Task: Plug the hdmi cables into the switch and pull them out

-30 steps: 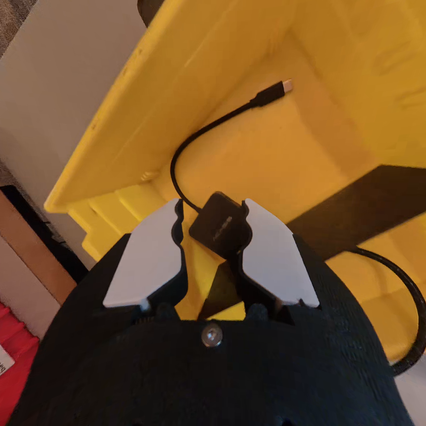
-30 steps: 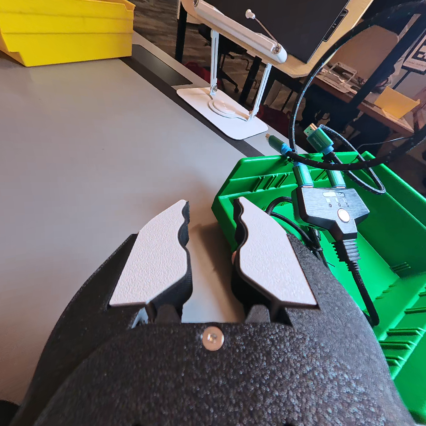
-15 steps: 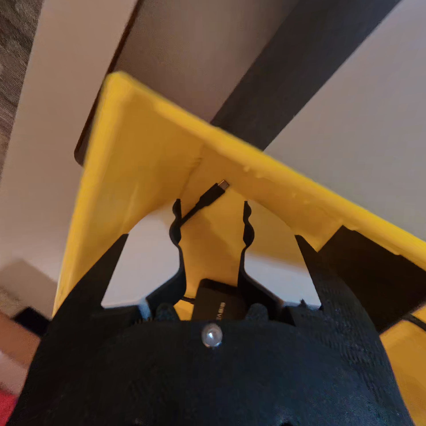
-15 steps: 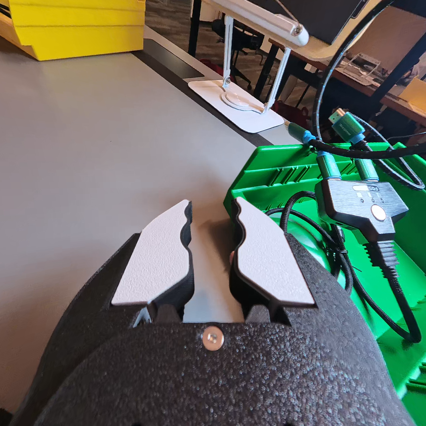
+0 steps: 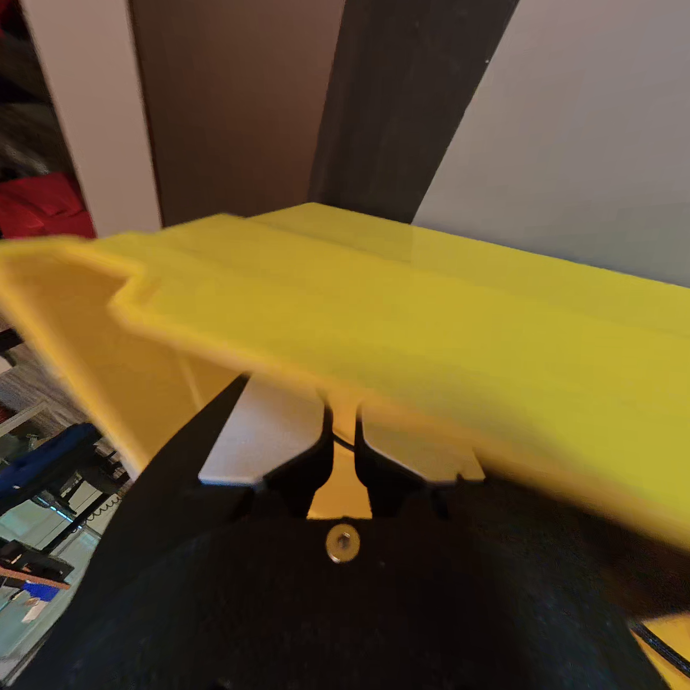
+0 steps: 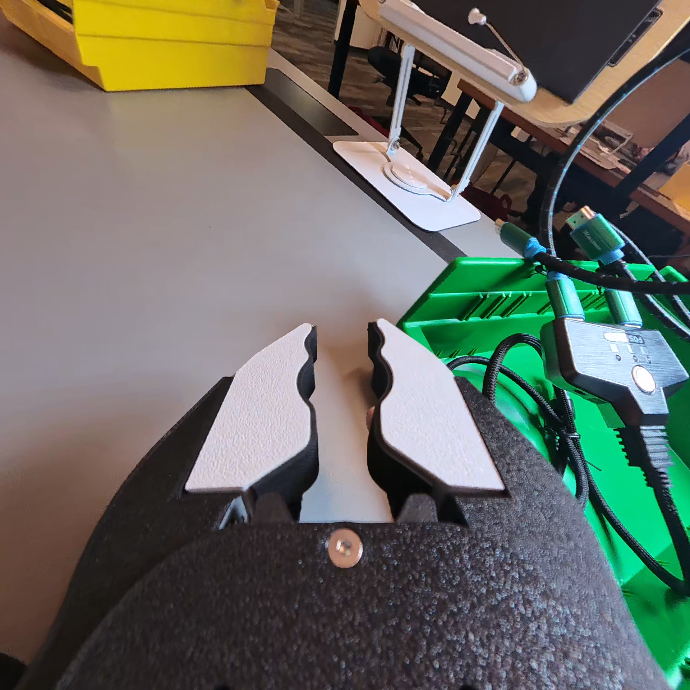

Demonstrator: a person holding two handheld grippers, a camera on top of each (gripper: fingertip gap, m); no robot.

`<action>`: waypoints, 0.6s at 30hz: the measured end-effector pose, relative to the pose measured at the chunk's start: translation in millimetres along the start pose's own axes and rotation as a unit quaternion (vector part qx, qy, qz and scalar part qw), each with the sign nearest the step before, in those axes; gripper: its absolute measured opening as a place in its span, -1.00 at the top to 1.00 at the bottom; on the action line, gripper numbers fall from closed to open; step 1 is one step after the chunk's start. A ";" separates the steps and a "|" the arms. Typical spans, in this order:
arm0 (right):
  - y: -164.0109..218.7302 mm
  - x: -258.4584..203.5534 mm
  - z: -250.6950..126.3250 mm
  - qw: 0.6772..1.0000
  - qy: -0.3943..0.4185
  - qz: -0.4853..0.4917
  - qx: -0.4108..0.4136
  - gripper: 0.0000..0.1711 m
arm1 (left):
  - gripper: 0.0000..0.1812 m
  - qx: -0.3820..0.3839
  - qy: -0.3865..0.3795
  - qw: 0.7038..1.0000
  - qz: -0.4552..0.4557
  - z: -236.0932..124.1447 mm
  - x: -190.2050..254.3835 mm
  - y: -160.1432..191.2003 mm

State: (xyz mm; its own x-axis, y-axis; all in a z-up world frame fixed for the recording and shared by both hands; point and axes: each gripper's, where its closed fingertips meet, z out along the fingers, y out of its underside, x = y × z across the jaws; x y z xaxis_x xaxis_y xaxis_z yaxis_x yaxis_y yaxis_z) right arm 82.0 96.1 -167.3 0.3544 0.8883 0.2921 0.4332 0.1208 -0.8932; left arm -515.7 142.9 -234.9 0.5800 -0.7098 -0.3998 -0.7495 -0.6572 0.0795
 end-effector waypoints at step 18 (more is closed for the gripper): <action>-30.4 -24.4 -5.1 0.999 -0.023 -0.014 0.042 0.72 | 0.96 0.139 -0.092 0.969 -0.180 -142.5 -12.8 57.4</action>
State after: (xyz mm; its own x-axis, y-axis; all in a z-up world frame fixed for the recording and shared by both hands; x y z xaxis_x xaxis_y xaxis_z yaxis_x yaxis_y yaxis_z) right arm 64.4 68.5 -145.6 0.3037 0.9033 0.3030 0.3701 0.1812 -0.9112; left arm -520.6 78.1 -95.0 0.7725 -0.3720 -0.5146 -0.5805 -0.7422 -0.3350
